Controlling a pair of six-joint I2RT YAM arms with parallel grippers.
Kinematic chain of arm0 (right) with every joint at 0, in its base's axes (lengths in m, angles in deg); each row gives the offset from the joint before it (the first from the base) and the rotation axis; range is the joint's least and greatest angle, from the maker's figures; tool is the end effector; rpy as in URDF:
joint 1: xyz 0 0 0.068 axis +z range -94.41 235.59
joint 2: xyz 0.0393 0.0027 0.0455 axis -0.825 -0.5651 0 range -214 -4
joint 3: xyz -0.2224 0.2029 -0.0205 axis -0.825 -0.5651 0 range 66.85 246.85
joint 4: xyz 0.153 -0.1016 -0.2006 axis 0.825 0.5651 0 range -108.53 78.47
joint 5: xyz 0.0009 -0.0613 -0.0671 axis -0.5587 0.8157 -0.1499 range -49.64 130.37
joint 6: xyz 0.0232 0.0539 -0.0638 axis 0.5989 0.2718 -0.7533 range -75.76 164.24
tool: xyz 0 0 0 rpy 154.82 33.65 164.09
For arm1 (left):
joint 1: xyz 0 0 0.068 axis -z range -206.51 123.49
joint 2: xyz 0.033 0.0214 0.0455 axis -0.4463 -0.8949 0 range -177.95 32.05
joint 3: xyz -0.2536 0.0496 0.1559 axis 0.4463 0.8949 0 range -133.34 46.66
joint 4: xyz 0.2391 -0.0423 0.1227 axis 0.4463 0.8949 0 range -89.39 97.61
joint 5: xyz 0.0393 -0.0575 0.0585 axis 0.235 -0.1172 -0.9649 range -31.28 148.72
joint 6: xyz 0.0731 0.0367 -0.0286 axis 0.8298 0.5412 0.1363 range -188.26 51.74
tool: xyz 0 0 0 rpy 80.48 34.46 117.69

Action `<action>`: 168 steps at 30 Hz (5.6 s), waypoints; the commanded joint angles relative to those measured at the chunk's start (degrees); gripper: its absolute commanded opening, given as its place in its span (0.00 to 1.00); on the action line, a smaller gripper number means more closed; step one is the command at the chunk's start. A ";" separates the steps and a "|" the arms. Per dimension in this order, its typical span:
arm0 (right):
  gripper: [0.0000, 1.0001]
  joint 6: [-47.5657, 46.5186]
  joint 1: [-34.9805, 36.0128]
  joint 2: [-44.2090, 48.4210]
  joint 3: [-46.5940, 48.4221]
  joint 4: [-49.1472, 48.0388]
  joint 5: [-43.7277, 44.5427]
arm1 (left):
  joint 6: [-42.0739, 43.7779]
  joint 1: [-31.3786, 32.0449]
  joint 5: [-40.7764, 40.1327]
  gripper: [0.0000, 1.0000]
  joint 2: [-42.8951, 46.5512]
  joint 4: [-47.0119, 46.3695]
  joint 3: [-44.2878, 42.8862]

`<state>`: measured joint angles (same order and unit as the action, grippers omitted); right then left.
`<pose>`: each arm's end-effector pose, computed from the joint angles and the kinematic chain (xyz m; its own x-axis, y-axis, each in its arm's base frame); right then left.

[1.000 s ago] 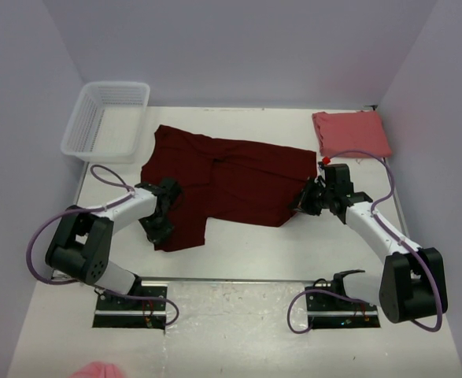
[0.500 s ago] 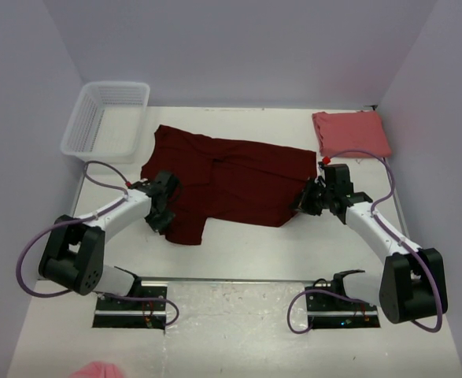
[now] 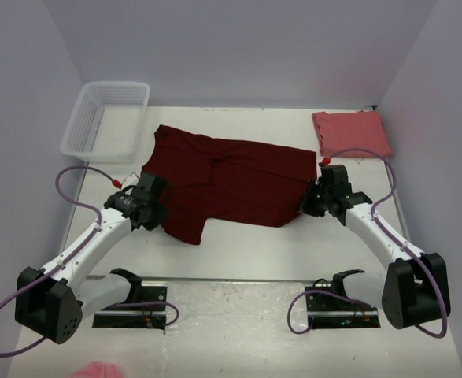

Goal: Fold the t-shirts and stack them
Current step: Grap the side of the flattened tshirt closest away from the robot with both arms, then fold the other side of the tshirt into a rectangle

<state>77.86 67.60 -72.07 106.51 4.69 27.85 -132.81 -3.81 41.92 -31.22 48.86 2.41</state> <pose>0.2473 0.0696 0.2002 -0.8239 0.3774 -0.4228 0.1460 0.8622 0.4852 0.1991 -0.0593 0.2132 -0.6061 -0.6835 -0.4068 -0.6539 0.7194 -0.2343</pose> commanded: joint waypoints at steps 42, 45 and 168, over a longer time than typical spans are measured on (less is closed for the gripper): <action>0.00 -4.27 -4.28 -21.04 33.73 15.36 15.85 | 23.60 -5.91 -7.90 0.00 -24.80 -7.73 -41.00; 0.00 -4.45 -4.80 -22.63 35.04 15.80 15.94 | 24.56 -6.79 -7.90 0.00 -27.17 -8.17 -43.20; 0.00 -8.84 1.79 -22.80 33.90 7.27 4.34 | 36.43 -0.37 -5.43 0.00 -53.80 -22.32 -48.08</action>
<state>68.84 68.87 -94.15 138.53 13.11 33.08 -99.41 -4.33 40.17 -83.30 27.81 -37.83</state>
